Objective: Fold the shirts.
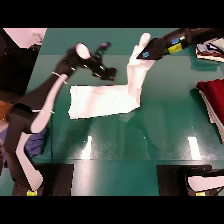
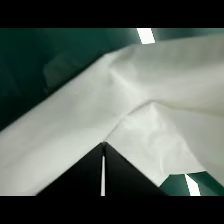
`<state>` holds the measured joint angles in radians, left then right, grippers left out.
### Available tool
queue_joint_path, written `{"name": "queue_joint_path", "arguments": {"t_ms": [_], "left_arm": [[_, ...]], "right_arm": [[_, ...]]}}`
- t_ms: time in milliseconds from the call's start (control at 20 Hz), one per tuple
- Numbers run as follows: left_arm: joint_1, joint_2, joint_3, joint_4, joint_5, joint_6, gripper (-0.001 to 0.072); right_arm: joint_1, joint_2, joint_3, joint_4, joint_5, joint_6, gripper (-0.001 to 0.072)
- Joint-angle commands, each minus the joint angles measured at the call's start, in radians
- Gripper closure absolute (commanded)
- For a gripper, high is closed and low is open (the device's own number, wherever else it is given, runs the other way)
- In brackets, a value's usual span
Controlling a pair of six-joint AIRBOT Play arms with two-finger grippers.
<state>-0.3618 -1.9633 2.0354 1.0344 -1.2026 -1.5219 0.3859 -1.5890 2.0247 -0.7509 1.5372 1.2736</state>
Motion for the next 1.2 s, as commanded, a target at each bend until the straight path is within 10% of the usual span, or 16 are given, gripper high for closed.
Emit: {"name": "queue_joint_path", "arguments": {"t_ms": [0, 350, 400, 500, 750, 950, 1150], "left_arm": [[0.138, 0.097, 0.035, 0.074, -0.073, -0.001, 0.0680], [0.387, 0.333, 0.035, 0.149, -0.124, 0.011, 0.0680], [0.411, 0.349, 0.035, 0.149, -0.131, 0.011, 0.0679], [0.443, 0.371, 0.035, 0.148, -0.140, 0.011, 0.0679], [0.447, 0.385, 0.016, 0.126, -0.168, 0.011, 0.0680], [0.446, 0.384, -0.023, 0.109, -0.196, 0.031, 0.0680], [0.446, 0.384, -0.035, 0.109, -0.191, 0.037, 0.0680]], "right_arm": [[0.105, -0.044, 0.001, 0.001, -0.092, -0.002, 0.0696], [0.399, -0.275, 0.001, 0.220, -0.445, -0.189, 0.0684], [0.431, -0.304, 0.001, 0.266, -0.477, -0.250, 0.0608], [0.471, -0.340, 0.001, 0.300, -0.541, -0.297, 0.0106], [0.376, -0.290, 0.000, 0.135, -0.364, -0.248, 0.0255], [0.159, -0.206, -0.087, -0.145, -0.093, -0.072, 0.0257], [-0.064, -0.132, -0.376, -0.130, -0.153, -0.032, 0.0249]]}}
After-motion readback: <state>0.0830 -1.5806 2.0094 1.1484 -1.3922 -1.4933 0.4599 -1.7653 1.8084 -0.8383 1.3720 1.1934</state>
